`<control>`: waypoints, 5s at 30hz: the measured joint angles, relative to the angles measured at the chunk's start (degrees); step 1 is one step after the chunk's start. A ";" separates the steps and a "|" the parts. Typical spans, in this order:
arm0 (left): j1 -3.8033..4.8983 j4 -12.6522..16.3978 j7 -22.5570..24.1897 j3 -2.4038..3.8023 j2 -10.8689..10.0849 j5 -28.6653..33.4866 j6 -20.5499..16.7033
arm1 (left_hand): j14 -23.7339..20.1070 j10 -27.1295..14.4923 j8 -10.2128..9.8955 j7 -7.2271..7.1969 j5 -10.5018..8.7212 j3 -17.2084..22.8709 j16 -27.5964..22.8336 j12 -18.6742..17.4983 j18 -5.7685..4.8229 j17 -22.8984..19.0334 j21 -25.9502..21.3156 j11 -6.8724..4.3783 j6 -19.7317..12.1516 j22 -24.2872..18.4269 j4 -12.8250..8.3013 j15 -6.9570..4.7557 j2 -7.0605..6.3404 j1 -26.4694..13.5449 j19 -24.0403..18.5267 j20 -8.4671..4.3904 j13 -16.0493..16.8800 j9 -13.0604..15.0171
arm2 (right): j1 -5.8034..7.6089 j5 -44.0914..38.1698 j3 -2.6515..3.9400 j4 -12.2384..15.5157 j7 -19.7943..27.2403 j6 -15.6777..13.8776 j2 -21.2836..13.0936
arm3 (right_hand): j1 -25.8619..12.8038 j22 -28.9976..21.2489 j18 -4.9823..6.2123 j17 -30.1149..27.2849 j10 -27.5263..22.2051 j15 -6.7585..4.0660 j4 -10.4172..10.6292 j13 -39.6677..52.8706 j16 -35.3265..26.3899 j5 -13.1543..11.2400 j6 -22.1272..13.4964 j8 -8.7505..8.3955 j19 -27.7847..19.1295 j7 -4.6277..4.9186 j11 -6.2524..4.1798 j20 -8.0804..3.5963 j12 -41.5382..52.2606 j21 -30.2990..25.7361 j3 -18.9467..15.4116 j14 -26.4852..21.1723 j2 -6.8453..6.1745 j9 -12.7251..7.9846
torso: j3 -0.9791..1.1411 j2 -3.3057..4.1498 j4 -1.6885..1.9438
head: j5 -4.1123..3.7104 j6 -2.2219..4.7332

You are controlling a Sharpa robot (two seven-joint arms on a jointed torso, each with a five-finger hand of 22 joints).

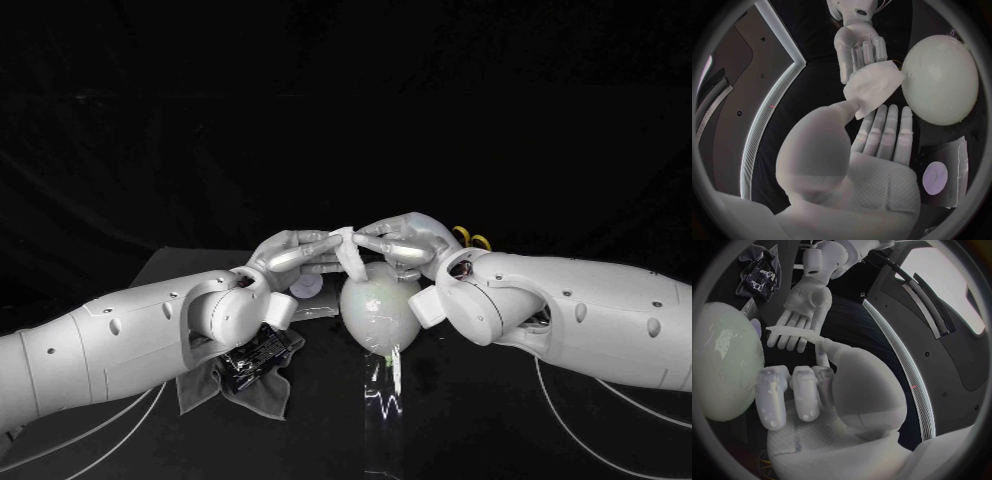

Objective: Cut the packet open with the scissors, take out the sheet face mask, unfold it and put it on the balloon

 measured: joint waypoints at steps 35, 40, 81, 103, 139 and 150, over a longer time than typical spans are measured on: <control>0.00 4.63 3.98 0.88 -6.52 -5.68 -7.85 | 1.82 4.45 5.99 0.06 0.00 1.01 14.27 9.70 -1.16 5.79 4.05 -3.69 6.93 1.82 -5.43 -3.21 2.00 2.29 3.60 -0.98 2.04 2.25 | -0.06 5.16 0.02 -1.85 -0.09 -1.33 -0.19 | -0.71 -0.01 0.00 -0.01 -0.01 -0.19 -0.39 0.00 0.00 -0.22 -0.19 0.00 -0.03 -0.22 0.01 0.02 0.00 -0.22 0.39 0.21 0.35 0.00 | -0.02 0.03 0.03 | -0.52 0.16; 0.01 6.06 3.75 1.09 -6.26 -9.58 -8.23 | 6.96 10.00 7.28 -1.74 0.00 -0.77 21.89 12.91 1.97 9.42 7.83 -6.28 8.74 3.53 -4.25 -6.11 2.19 -0.56 9.45 -1.94 2.94 2.66 | -0.06 5.14 0.02 -1.90 -0.10 -1.51 0.01 | -0.72 0.01 0.00 0.01 -0.01 -0.19 -0.47 0.03 -0.04 0.00 -0.19 0.00 -0.03 -0.22 0.01 0.03 -0.01 0.01 0.48 0.21 0.34 0.00 | -0.02 0.02 0.00 | -0.50 0.12; 0.98 5.63 -1.86 1.38 -1.03 -16.05 -12.25 | 8.30 10.65 5.55 -1.56 0.00 -5.57 36.57 13.70 1.89 16.64 12.25 -6.33 8.29 5.75 0.90 -7.67 0.01 -4.99 14.26 -4.14 3.40 1.36 | -0.06 3.85 0.01 -0.84 -0.60 -1.42 0.57 | -1.38 0.03 0.00 0.03 -0.02 -0.08 -1.01 0.05 -0.06 -0.16 -0.18 1.32 0.07 -0.21 0.02 -0.09 -0.03 -0.06 1.34 0.10 -0.31 0.00 | -0.01 0.00 0.04 | -0.35 0.50; 1.00 5.73 -1.86 1.37 -0.99 -15.52 -11.86 | 6.74 10.74 6.06 -2.65 0.00 -2.57 37.80 13.70 1.79 16.81 12.86 -6.86 9.65 6.11 0.03 -8.17 3.27 -0.48 13.93 -4.46 3.15 1.25 | -0.05 3.49 0.02 -1.03 -0.87 -1.42 0.69 | -1.29 -0.02 0.00 -0.02 -0.03 -0.10 -1.01 0.00 -0.02 -0.05 -0.19 1.33 -0.13 -0.22 0.03 -0.26 0.00 -0.23 1.35 0.12 -0.23 0.00 | 0.01 0.01 -0.01 | -0.48 0.37; 1.05 5.31 -1.12 1.37 -1.80 -11.01 -10.53 | 6.06 11.68 7.90 -2.49 -0.29 6.55 38.35 12.53 1.35 14.16 22.82 -6.95 9.80 14.06 -5.53 -7.86 6.86 -1.02 7.44 -6.16 1.69 1.53 | -0.06 2.67 0.00 -1.29 -1.03 -1.47 -0.18 | -1.53 -0.01 0.00 -0.01 0.10 -0.18 -1.10 0.01 -0.03 -0.01 -0.38 1.34 -0.23 -0.42 -0.09 -0.17 0.00 -0.21 1.43 0.21 -0.03 0.00 | 0.01 0.01 0.01 | -0.57 0.31; 1.06 5.33 -1.26 1.37 -1.81 -10.25 -9.50 | 5.97 11.67 7.92 -2.66 -0.29 6.71 38.35 12.19 1.33 13.96 23.31 -6.94 9.63 14.69 -5.38 -7.74 6.57 -1.78 6.56 -6.09 1.55 1.62 | -0.06 2.46 0.02 -1.32 -1.04 -1.50 -0.21 | -1.68 0.00 0.00 -0.01 0.10 -0.17 -1.11 0.05 -0.17 0.00 -0.40 1.34 -0.23 -0.42 -0.09 -0.17 -0.02 -0.23 1.44 0.20 -0.19 0.00 | 0.00 0.01 -0.01 | -0.54 0.21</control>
